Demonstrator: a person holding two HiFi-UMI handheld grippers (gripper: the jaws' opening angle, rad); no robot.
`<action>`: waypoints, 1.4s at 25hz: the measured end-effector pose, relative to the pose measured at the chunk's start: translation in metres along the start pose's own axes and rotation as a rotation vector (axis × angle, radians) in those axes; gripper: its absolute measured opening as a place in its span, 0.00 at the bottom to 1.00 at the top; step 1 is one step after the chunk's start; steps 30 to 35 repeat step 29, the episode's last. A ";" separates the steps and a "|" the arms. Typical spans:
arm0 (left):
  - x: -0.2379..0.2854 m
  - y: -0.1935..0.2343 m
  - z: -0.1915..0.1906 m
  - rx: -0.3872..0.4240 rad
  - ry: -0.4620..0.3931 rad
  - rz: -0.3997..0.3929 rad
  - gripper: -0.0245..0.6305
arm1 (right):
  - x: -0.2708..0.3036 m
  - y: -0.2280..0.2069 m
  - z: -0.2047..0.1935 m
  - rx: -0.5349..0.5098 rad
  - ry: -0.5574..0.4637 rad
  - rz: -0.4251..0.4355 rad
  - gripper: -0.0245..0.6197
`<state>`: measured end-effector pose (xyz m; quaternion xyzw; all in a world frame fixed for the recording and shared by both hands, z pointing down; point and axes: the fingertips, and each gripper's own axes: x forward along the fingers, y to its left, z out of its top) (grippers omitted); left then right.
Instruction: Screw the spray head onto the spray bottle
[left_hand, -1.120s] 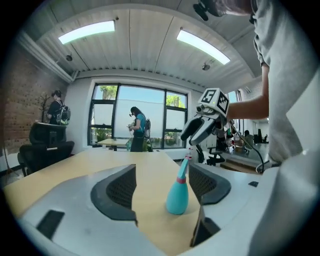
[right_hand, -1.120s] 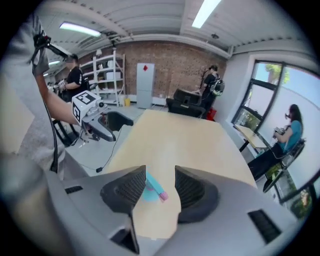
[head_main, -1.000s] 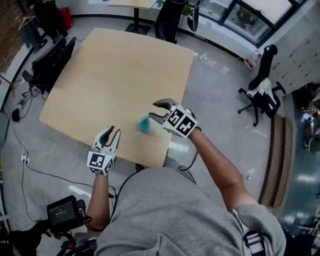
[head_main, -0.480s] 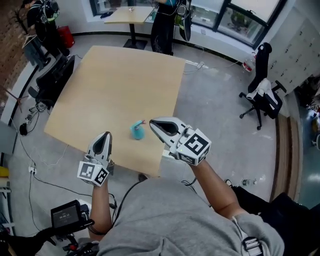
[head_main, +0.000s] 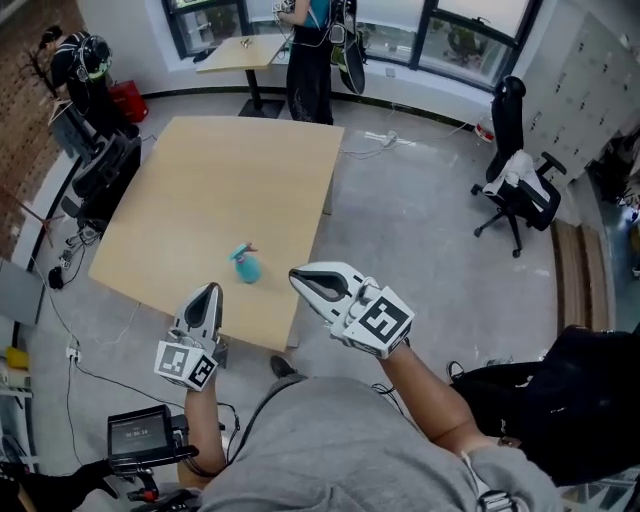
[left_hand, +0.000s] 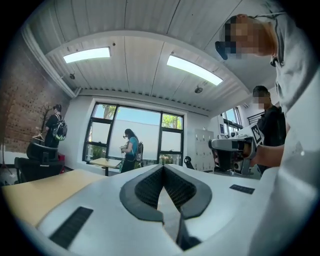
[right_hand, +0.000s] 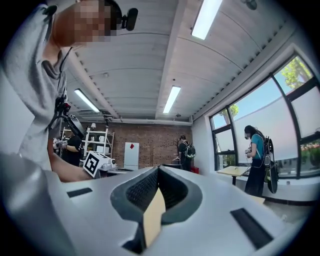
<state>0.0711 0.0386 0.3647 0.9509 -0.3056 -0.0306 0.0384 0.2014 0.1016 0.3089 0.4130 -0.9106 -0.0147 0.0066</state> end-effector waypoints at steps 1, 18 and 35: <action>-0.001 -0.011 0.000 0.008 -0.001 -0.003 0.04 | -0.007 0.003 -0.001 -0.002 -0.007 0.008 0.05; -0.103 -0.085 0.012 0.050 -0.058 0.077 0.04 | -0.037 0.095 0.005 -0.033 0.020 0.096 0.05; -0.165 -0.075 0.033 0.072 -0.080 -0.063 0.04 | -0.025 0.162 0.015 -0.031 0.018 -0.027 0.05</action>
